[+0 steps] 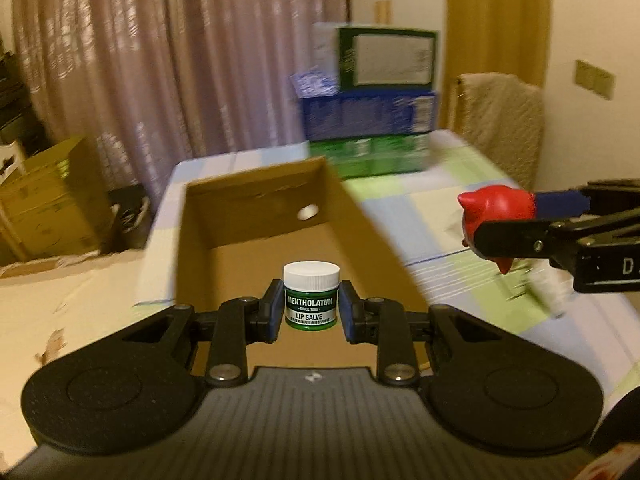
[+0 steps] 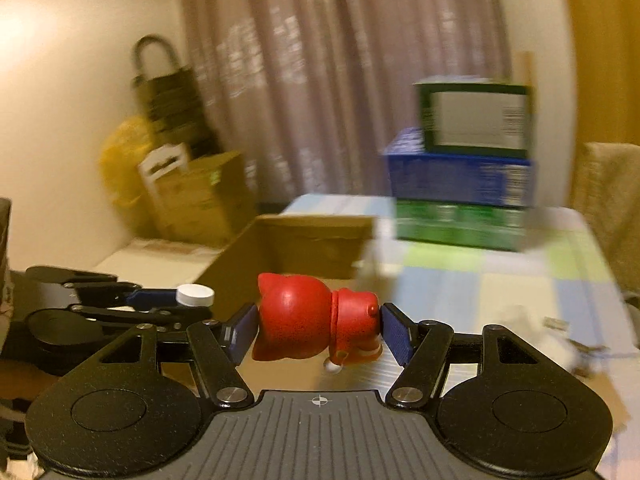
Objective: Organize rigid objects
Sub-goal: 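Carry both items to the cardboard box and open both tools to drop them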
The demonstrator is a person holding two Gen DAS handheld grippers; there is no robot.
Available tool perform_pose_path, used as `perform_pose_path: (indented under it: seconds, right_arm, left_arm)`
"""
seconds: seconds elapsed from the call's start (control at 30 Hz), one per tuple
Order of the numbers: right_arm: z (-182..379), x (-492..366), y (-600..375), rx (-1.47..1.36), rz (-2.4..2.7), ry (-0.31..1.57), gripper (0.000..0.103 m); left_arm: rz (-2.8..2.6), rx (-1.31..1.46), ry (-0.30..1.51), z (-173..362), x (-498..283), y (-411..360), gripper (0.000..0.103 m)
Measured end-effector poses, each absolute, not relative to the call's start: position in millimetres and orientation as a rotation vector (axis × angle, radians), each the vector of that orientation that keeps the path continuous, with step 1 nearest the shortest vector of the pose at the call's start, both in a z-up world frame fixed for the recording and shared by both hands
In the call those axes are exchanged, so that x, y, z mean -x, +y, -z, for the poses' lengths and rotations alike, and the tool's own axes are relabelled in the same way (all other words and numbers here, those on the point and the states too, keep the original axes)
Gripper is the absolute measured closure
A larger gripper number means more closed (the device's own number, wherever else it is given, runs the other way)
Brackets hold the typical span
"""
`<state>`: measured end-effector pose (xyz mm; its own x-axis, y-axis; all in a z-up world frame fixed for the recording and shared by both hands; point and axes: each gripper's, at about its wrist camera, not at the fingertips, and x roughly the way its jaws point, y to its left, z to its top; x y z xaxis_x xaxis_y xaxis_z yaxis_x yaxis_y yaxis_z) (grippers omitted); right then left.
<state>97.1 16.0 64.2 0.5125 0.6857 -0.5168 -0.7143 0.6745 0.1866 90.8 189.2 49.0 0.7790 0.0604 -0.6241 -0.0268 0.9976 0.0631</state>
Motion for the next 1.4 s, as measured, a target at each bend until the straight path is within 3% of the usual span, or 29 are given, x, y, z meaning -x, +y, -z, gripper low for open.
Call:
perform_pose_path:
  seconds: [0.47, 1.4]
  right_arm:
    - [7.0, -114.1, 101.4, 0.246, -0.895, 0.703, 0.04]
    - [22.5, -111.4, 97.3, 0.222, -0.866, 0.76, 0.04]
  left_arm:
    - [-0.063, -0.012, 0.742, -7.1, -96.4, 241.7, 0.079]
    - [-0.097, 0.044, 0.715, -6.6, -86.6, 254.1, 0.077]
